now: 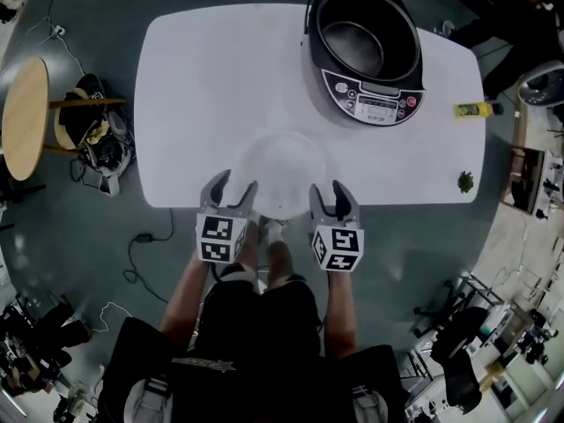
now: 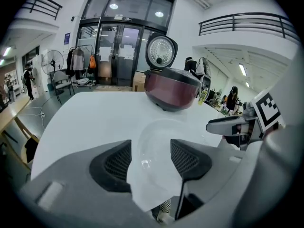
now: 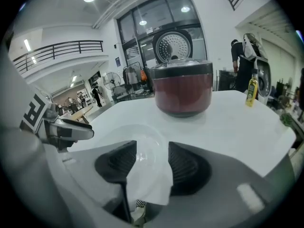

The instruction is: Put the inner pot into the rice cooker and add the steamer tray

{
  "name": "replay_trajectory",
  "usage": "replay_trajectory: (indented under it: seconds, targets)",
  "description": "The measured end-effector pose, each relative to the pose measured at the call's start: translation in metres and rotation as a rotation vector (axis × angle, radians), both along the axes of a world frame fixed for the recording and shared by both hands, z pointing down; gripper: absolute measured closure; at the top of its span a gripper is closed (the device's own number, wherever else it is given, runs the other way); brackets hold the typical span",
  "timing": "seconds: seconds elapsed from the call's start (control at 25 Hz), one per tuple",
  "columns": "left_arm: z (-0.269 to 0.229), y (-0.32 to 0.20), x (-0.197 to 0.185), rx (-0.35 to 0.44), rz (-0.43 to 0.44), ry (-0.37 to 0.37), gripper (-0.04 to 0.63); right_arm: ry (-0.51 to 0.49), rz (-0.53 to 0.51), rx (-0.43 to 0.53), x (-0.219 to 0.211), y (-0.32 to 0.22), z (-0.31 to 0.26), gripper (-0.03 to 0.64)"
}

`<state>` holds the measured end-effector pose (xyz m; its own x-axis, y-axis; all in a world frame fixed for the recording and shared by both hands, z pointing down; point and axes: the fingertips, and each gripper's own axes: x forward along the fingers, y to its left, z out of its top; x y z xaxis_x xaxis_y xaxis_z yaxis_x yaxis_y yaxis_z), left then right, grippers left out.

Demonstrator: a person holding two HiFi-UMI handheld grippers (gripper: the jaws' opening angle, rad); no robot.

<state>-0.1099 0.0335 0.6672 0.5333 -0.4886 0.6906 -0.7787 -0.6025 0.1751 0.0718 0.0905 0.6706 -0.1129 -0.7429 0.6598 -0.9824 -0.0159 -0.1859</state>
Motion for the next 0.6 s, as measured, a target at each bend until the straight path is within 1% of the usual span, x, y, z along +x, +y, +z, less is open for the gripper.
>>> replay_trajectory:
  seconds: [0.32,0.6]
  targets:
    - [0.042,0.01,-0.009,-0.071,-0.024,-0.05,0.341,-0.025,0.002,-0.073,0.001,0.008,0.039,0.403]
    - [0.054,0.015,-0.008,-0.087,-0.033,-0.064,0.342,-0.052,-0.011,-0.104,0.0,0.014,0.055,0.403]
